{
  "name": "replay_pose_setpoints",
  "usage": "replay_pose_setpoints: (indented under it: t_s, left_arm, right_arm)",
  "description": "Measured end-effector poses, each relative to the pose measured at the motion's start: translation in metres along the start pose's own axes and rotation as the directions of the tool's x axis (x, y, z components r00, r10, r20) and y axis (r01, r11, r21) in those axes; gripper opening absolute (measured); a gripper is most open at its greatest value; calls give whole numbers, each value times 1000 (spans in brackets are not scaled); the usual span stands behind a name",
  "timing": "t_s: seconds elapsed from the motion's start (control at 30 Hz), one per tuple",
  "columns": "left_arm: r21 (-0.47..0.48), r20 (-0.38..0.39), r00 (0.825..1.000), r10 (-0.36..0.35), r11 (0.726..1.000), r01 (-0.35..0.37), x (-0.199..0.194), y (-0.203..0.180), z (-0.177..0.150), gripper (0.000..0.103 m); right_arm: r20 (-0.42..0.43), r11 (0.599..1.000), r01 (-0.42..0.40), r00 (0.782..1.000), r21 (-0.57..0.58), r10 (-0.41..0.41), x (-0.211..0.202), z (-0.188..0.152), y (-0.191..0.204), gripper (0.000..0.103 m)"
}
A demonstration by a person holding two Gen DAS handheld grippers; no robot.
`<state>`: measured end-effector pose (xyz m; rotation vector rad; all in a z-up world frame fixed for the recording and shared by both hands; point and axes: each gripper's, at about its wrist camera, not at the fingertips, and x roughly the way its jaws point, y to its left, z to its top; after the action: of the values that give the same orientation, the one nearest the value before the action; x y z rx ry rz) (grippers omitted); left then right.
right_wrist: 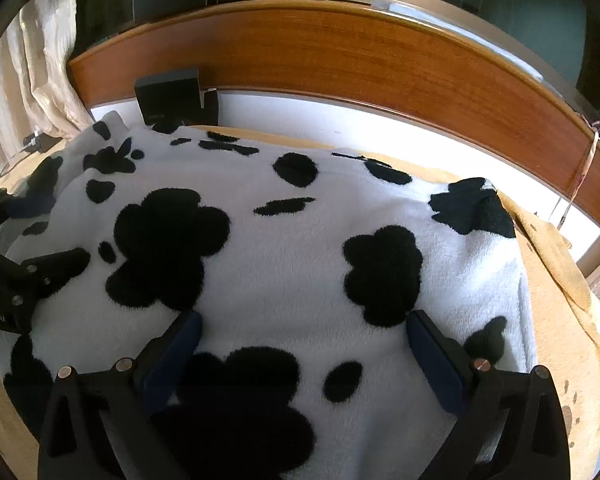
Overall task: Fold clothes
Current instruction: 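Press and smooth the folded fleece flat with both open grippers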
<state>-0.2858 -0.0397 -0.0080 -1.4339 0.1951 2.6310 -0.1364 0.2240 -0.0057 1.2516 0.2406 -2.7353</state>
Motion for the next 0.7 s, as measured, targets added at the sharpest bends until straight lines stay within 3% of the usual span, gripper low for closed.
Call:
replay_pose_setpoints:
  t_s: [0.07, 0.17, 0.3, 0.4, 0.5, 0.7]
  left_arm:
    - [-24, -16, 1000, 7, 1000, -7, -14, -1, 3, 103]
    - [-68, 34, 999, -19, 997, 21, -46, 1, -6, 103]
    - [-95, 22, 999, -30, 995, 32, -66, -2, -36, 103]
    - [-84, -24, 999, -22, 996, 20, -61, -10, -57, 103]
    - [-89, -78, 997, -15, 996, 8, -47, -13, -68, 103]
    - [-93, -107, 994, 14, 995, -24, -36, -17, -73, 103]
  right_arm:
    - [-43, 1000, -19, 999, -10, 18, 7, -2, 8, 102]
    - [-141, 998, -52, 988, 17, 54, 1, 10, 11, 102]
    - [-67, 997, -47, 996, 54, 51, -53, -10, -3, 102]
    - [-108, 997, -40, 993, 66, 47, -69, -48, -11, 102]
    - [-200, 995, -42, 978, 96, 60, -55, -75, -15, 102]
    - [-252, 1000, 28, 967, 4, -26, -38, -87, 1, 103]
